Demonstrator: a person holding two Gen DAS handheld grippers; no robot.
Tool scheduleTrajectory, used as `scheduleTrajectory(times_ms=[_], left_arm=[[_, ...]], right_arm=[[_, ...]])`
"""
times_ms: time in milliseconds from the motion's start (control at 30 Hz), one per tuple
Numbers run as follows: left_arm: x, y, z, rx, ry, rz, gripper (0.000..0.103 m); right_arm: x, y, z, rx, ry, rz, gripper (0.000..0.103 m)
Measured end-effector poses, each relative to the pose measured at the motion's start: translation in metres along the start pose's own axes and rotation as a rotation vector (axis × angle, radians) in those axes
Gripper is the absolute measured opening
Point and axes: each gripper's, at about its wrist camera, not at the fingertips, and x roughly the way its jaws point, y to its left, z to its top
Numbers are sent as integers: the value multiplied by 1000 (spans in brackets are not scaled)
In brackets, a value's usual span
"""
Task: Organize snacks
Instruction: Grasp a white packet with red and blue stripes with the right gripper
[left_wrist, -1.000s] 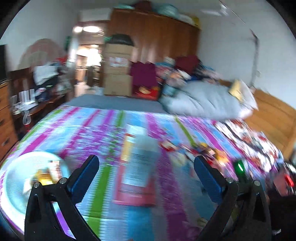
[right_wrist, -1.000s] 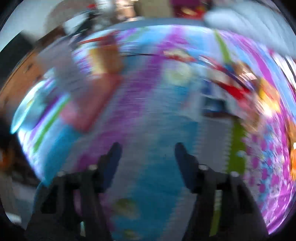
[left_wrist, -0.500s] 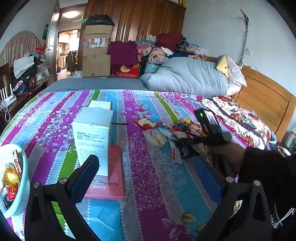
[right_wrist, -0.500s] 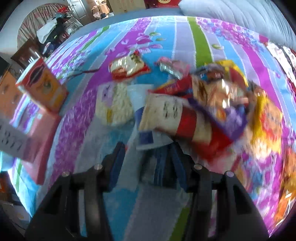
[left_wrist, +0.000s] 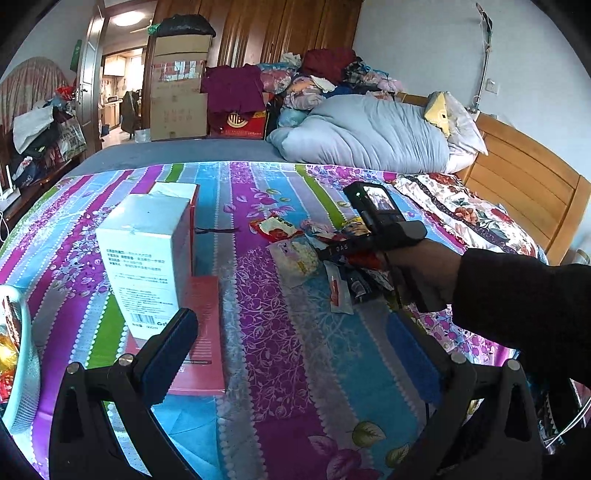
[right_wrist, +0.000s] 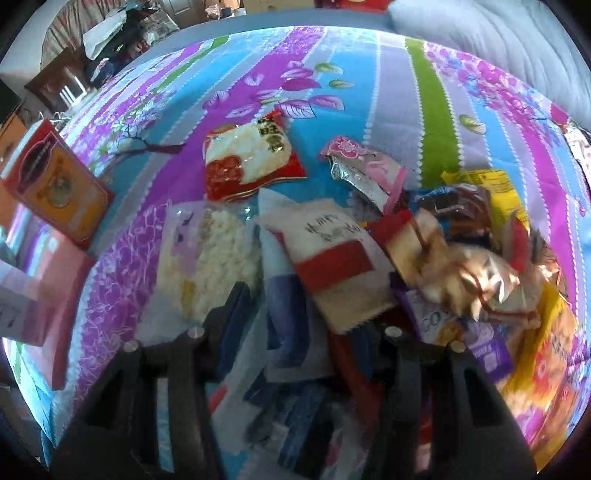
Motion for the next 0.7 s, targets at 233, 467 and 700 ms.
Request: scheduleTrajectory(times_ms=[233,467,700], left_arm=[[22,-15,1,9,24,-56,103],[108,-30,-5,-17,144,-176,102],[182,-43,-27,-54,290,-188,99]], right_arm=[[-75,6,-39,-4,-178,131,27],[-118,-23,-151,130,-145,155,27],[-106,-45,-229,155,-26,138,32]])
